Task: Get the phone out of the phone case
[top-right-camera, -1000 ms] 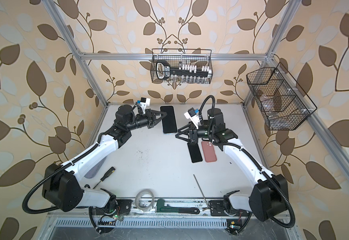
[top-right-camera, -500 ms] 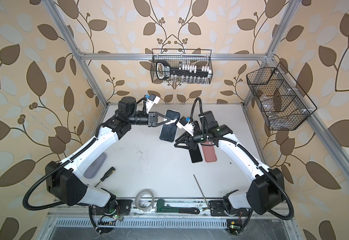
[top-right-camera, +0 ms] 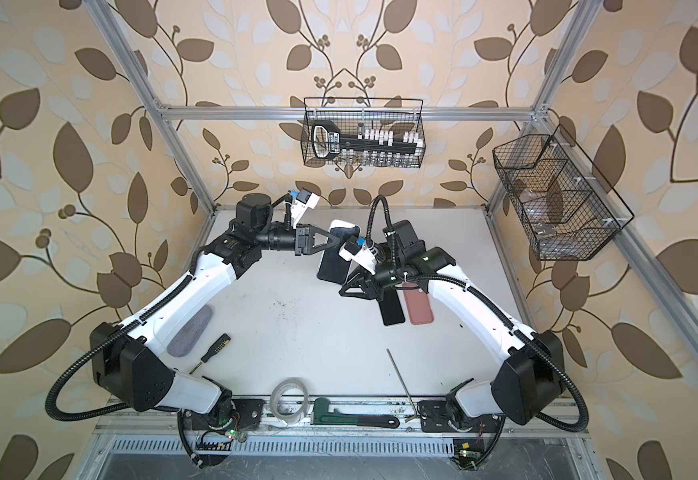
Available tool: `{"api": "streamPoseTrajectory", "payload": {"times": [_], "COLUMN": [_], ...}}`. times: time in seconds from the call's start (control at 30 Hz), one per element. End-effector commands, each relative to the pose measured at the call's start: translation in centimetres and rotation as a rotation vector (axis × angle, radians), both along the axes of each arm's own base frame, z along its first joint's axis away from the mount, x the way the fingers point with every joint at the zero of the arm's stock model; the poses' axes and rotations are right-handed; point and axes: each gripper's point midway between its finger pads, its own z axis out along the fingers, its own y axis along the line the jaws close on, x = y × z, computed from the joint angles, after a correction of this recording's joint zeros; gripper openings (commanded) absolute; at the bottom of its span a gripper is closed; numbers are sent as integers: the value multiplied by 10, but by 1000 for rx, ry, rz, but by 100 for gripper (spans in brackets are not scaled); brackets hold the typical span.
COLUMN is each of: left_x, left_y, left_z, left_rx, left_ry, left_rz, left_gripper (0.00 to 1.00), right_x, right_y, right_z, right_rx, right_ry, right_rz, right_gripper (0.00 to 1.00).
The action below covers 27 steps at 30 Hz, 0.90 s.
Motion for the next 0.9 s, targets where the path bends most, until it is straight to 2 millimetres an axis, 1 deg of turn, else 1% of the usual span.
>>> {"api": "streamPoseTrajectory", "payload": {"times": [0.0, 0.37, 0.7, 0.87], "left_x": [-10, -12, -12, -12], "left_y": [4, 4, 3, 2], "left_z": [36, 36, 35, 32], "left_rx": [-69, -87, -91, -89], "left_ry": [-122, -113, -107, -102], "left_rz": [-2, 4, 1, -1], "left_gripper": [0, 0, 0, 0], "right_x": [-1, -5, -8, -8], "right_y": [7, 11, 9, 9], "right_z": [15, 30, 40, 41], "right_rx": [36, 126, 193, 208], "right_ry": [-51, -38, -16, -6], "right_rz": [43, 89, 128, 138], "right_gripper": [27, 24, 24, 24]}}
